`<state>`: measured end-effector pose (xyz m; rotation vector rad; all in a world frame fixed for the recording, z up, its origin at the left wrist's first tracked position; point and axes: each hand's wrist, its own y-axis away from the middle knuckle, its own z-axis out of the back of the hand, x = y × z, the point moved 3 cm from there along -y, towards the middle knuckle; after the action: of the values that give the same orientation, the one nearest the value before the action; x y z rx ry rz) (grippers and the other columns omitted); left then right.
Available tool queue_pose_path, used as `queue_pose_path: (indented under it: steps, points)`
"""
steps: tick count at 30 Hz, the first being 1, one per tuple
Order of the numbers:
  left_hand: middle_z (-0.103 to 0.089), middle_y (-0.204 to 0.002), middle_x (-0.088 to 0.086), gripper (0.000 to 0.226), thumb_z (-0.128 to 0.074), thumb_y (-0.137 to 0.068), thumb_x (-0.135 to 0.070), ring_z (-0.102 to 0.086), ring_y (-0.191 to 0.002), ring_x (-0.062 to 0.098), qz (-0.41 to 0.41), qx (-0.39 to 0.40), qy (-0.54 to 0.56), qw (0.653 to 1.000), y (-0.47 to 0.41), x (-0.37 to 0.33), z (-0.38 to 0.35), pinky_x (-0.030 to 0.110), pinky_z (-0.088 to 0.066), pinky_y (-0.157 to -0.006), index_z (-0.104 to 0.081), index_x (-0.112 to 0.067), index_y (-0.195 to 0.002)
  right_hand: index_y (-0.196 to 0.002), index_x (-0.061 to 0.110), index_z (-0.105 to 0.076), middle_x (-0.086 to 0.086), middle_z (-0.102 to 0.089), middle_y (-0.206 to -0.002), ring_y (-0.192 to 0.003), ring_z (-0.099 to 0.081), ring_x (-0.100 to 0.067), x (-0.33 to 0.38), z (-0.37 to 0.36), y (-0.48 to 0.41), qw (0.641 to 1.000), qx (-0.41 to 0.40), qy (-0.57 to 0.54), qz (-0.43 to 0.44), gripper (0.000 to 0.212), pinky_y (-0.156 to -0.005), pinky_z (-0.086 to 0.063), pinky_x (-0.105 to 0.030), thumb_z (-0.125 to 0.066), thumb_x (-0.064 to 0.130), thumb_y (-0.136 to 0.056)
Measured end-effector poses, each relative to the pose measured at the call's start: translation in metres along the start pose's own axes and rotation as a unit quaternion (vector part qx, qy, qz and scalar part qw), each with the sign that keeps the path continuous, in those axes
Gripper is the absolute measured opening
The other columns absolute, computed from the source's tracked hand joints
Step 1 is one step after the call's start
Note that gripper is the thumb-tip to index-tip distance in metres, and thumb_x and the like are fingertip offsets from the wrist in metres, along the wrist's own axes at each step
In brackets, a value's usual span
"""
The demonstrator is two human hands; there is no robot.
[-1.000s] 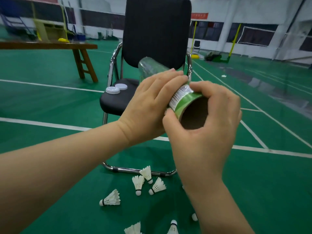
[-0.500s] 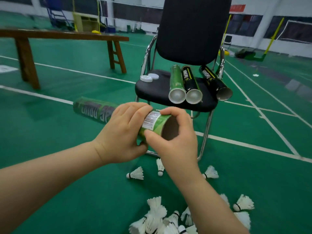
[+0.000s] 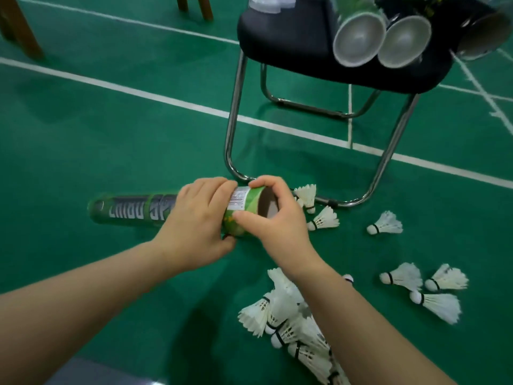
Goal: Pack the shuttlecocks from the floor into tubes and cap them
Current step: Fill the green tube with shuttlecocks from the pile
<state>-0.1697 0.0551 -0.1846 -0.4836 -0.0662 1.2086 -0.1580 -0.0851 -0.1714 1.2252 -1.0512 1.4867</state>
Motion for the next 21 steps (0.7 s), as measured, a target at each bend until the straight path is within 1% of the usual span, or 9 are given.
queue_pose_path:
  steps: [2,6,9,12,14,16,17,19,21]
  points:
    - [-0.057,-0.109,0.015,0.071,-0.047,-0.056,-0.042,-0.042,-0.101,0.025,0.016,0.025,0.004,1.000,0.009,0.008,-0.023,0.042,-0.042,-0.085,-0.041,-0.007,-0.118,-0.088,0.038,-0.055,0.000,-0.058,-0.107,-0.090,-0.057,-0.009,-0.024,-0.005,-0.004,0.999,0.019,0.000,-0.032,0.040,-0.082,-0.049,-0.029,-0.072,0.016,-0.060]
    - [-0.058,-0.106,0.013,0.070,-0.047,-0.056,-0.044,-0.042,-0.098,0.023,0.030,0.062,0.008,0.998,0.023,0.023,-0.056,0.041,-0.044,-0.080,-0.042,-0.008,-0.116,-0.088,0.038,-0.054,-0.007,-0.058,-0.107,-0.089,-0.057,-0.013,-0.063,-0.017,-0.013,0.995,0.048,0.000,-0.084,0.040,-0.080,-0.051,-0.034,-0.069,0.020,-0.055]
    - [-0.057,-0.106,0.010,0.069,-0.048,-0.055,-0.044,-0.043,-0.097,0.022,0.031,0.082,-0.002,0.996,0.027,0.033,-0.073,0.035,-0.037,-0.079,-0.044,-0.010,-0.115,-0.090,0.034,-0.054,-0.009,-0.058,-0.105,-0.092,-0.058,-0.019,-0.086,-0.019,-0.018,0.993,0.060,-0.014,-0.100,0.039,-0.081,-0.051,-0.039,-0.069,0.019,-0.056]
    - [-0.058,-0.105,0.008,0.069,-0.048,-0.054,-0.045,-0.044,-0.096,0.022,0.034,0.114,-0.016,0.993,0.032,0.043,-0.088,0.035,-0.030,-0.078,-0.044,-0.012,-0.114,-0.090,0.037,-0.054,-0.007,-0.059,-0.107,-0.099,-0.060,-0.028,-0.109,-0.024,-0.022,0.985,0.091,-0.029,-0.146,0.040,-0.082,-0.053,-0.044,-0.070,0.024,-0.056]
    - [-0.059,-0.105,0.006,0.069,-0.047,-0.053,-0.046,-0.044,-0.095,0.022,0.038,0.141,-0.029,0.989,0.039,0.048,-0.098,0.034,-0.032,-0.078,-0.045,-0.013,-0.114,-0.092,0.039,-0.053,-0.005,-0.059,-0.108,-0.096,-0.059,-0.026,-0.119,-0.027,-0.023,0.974,0.131,-0.009,-0.187,0.039,-0.083,-0.053,-0.041,-0.071,0.023,-0.061]
    - [-0.060,-0.104,0.007,0.070,-0.052,-0.051,-0.045,-0.043,-0.096,0.022,0.033,0.154,-0.037,0.987,0.045,0.052,-0.106,0.035,-0.031,-0.079,-0.046,-0.013,-0.113,-0.101,0.036,-0.054,0.000,-0.058,-0.111,-0.094,-0.058,-0.018,-0.124,-0.027,-0.028,0.954,0.184,0.010,-0.238,0.033,-0.085,-0.050,-0.037,-0.069,0.026,-0.074]
    - [-0.060,-0.104,0.007,0.072,-0.056,-0.048,-0.044,-0.043,-0.096,0.022,0.030,0.156,-0.038,0.987,0.048,0.052,-0.108,0.035,-0.030,-0.079,-0.046,-0.013,-0.112,-0.107,0.034,-0.054,0.003,-0.057,-0.113,-0.097,-0.058,-0.015,-0.125,-0.025,-0.033,0.942,0.205,0.020,-0.266,0.030,-0.089,-0.048,-0.037,-0.065,0.034,-0.079]
    - [-0.060,-0.103,0.007,0.075,-0.062,-0.043,-0.040,-0.043,-0.095,0.023,0.029,0.154,-0.034,0.987,0.049,0.053,-0.112,0.035,-0.029,-0.079,-0.048,-0.012,-0.111,-0.110,0.033,-0.052,0.007,-0.056,-0.118,-0.108,-0.055,-0.013,-0.126,-0.015,-0.053,0.921,0.234,0.071,-0.303,0.030,-0.098,-0.044,-0.036,-0.053,0.050,-0.085]
    - [-0.060,-0.103,0.007,0.075,-0.063,-0.043,-0.039,-0.044,-0.095,0.023,0.035,0.149,-0.031,0.988,0.046,0.055,-0.115,0.035,-0.030,-0.079,-0.049,-0.012,-0.111,-0.112,0.030,-0.052,0.007,-0.057,-0.118,-0.109,-0.053,-0.012,-0.125,0.000,-0.082,0.907,0.242,0.145,-0.313,0.028,-0.094,-0.043,-0.032,-0.041,0.048,-0.094]
